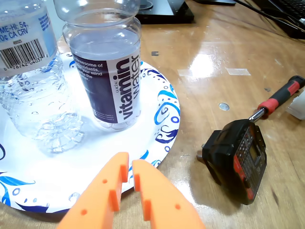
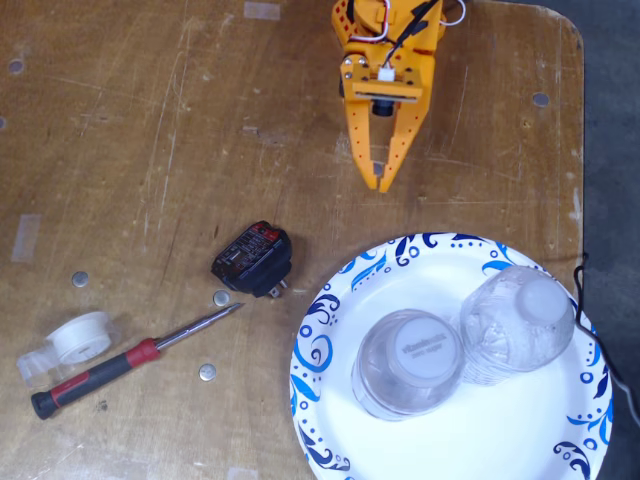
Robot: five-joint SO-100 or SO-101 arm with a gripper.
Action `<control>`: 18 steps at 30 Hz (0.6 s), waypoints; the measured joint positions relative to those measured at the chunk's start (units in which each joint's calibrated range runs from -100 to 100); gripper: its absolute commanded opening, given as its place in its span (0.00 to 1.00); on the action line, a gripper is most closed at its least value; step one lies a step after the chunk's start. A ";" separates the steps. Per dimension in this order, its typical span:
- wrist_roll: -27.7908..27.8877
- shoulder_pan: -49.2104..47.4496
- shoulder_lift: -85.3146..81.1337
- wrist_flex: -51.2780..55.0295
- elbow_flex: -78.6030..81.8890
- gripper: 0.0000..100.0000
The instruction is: Move the bottles to the plate
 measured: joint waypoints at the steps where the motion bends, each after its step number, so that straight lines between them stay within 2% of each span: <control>1: 0.10 0.00 0.00 0.00 0.00 0.01; 18: 0.52 0.64 0.00 0.00 0.00 0.01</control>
